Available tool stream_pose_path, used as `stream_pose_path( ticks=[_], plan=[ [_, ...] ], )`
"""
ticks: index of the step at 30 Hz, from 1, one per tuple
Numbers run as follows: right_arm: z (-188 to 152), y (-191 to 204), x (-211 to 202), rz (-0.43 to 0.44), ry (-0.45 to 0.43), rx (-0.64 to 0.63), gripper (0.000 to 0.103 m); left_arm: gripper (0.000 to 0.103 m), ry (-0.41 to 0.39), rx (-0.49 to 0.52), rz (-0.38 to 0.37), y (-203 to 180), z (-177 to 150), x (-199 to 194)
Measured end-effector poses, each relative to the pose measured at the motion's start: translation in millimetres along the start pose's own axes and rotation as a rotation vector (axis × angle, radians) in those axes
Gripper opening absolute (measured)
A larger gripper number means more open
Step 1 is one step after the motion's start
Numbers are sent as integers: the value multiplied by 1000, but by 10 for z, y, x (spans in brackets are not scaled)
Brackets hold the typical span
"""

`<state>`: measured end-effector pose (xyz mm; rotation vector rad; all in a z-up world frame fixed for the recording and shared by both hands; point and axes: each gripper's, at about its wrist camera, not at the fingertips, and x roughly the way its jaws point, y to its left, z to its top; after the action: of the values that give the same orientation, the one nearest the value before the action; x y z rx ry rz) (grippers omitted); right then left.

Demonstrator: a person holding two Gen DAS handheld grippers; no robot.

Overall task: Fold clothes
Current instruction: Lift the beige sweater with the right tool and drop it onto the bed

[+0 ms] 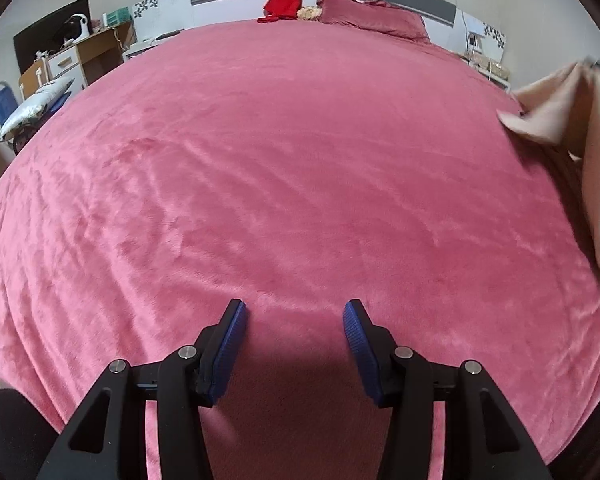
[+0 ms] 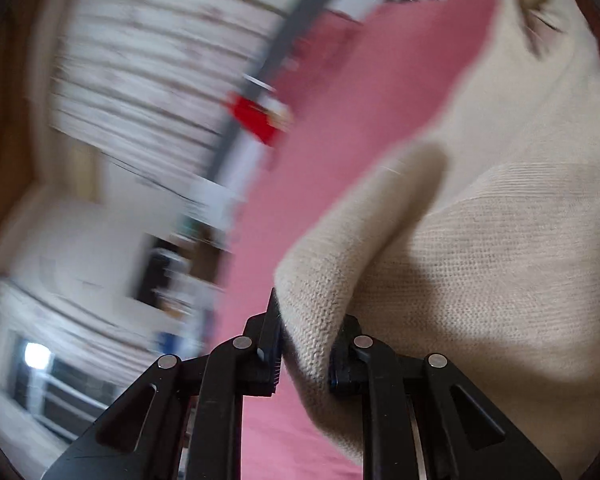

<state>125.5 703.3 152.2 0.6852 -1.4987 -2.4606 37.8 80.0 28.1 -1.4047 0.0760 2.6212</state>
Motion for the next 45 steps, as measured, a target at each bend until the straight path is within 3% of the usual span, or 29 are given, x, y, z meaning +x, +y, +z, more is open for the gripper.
stream_pose_path(
  ticks=[5,9,14,18,25,30,34,38,40,42,44,45],
  plan=[
    [-20,893,-570,356,-162,23,18,52,-31,-30,-5,114,-42,-218],
    [-323,2028,-654,516,-209,-47,18,52,-76,-42,0,232,-56,-448],
    [-452,2921,-970,704,-325,-63,18,52,-141,-81,17,499,-78,-792],
    [-828,3392,-1387,795,-293,-60,18,52,-206,-123,43,777,-105,-1056],
    [-1797,3961,-1432,817,-77,-143,19,52,-293,-168,76,1146,-190,-1434],
    [-2242,4305,-1012,868,4,-163,19,52,-330,-204,116,1486,-233,-1579],
    [-2327,4544,-423,838,-15,-174,19,52,-319,-266,148,1817,-272,-1565],
    [-2388,4757,614,698,-116,-252,21,52,-285,-358,192,2181,-352,-1504],
    [-2556,4872,1082,575,-172,-366,31,52,-274,-402,221,2336,-368,-1466],
    [-2778,4922,1767,428,-96,-488,100,52,-259,-441,233,2502,-396,-1426],
    [-3011,4746,2510,317,167,-491,103,52,-254,-454,242,2580,-407,-1403],
    [-3074,4591,2761,302,292,-438,103,52,-254,-456,248,2600,-403,-1389]
  ],
)
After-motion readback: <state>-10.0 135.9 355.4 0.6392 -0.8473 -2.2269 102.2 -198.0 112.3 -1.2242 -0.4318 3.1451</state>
